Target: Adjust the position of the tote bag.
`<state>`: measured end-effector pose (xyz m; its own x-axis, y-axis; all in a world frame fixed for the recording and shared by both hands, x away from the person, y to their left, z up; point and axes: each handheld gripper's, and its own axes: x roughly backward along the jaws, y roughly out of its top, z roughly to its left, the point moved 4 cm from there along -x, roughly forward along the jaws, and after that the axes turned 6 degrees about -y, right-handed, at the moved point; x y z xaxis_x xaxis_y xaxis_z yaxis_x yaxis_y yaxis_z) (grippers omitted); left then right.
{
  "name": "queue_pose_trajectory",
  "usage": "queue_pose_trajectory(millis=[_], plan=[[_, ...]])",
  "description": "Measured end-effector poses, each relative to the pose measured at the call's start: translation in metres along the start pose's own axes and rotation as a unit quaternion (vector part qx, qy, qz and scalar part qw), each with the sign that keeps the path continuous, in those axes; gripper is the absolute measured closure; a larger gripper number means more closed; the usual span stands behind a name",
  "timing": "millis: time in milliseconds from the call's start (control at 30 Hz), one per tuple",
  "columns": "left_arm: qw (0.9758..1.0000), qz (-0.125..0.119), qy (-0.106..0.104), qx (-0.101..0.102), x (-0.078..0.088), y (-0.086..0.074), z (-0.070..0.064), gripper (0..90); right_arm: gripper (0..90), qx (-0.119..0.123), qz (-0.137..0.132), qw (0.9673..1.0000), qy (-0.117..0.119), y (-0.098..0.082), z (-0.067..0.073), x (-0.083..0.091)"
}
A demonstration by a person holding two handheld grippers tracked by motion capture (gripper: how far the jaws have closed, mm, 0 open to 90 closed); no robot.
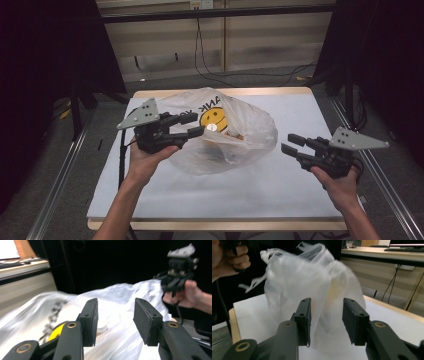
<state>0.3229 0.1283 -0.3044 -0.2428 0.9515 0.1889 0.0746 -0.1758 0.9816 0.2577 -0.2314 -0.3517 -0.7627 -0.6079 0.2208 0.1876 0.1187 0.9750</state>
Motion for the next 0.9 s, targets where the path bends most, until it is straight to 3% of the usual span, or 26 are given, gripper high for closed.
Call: queue_pose_trajectory(millis=[133,200,267,367,400,500,633,700,900], plan=[[0.9999,-0.001,0.013,0.005,0.012,-0.008,0.005,57.0,68.0,0.015,-0.014,0.9998,0.007,0.035,-0.002,-0.012],[0.9999,-0.007,0.012,0.006,0.015,-0.009,0.006,57.2,68.4,0.019,-0.017,0.9996,0.01,0.04,-0.002,-0.014],[0.9999,-0.005,0.015,0.004,0.016,-0.009,0.006,57.2,68.5,0.027,-0.021,0.9993,0.012,0.057,0.0,-0.019],[0.9999,-0.007,0.013,0.005,0.016,-0.009,0.006,57.4,64.1,0.035,-0.008,0.9989,0.029,0.074,0.006,-0.03],[0.9999,-0.007,0.015,0.004,0.016,-0.009,0.006,57.3,59.4,0.042,0.008,0.9984,0.037,0.077,0.01,-0.039],[0.9998,0.002,0.018,0.002,0.017,-0.01,0.004,56.7,54.6,0.05,0.032,0.997,0.05,0.07,0.017,-0.052],[0.9997,-0.002,0.025,0.003,0.024,-0.011,0.006,56.3,41.9,0.058,0.083,0.9929,0.063,0.036,0.029,-0.068],[0.9996,0.001,0.028,0.008,0.025,-0.014,0.009,56.3,40.5,0.059,0.09,0.9921,0.064,0.031,0.03,-0.07],[0.9993,0.018,0.028,0.017,0.017,-0.024,0.012,56.3,38.6,0.069,0.126,0.9888,0.041,0.001,0.026,-0.083]])
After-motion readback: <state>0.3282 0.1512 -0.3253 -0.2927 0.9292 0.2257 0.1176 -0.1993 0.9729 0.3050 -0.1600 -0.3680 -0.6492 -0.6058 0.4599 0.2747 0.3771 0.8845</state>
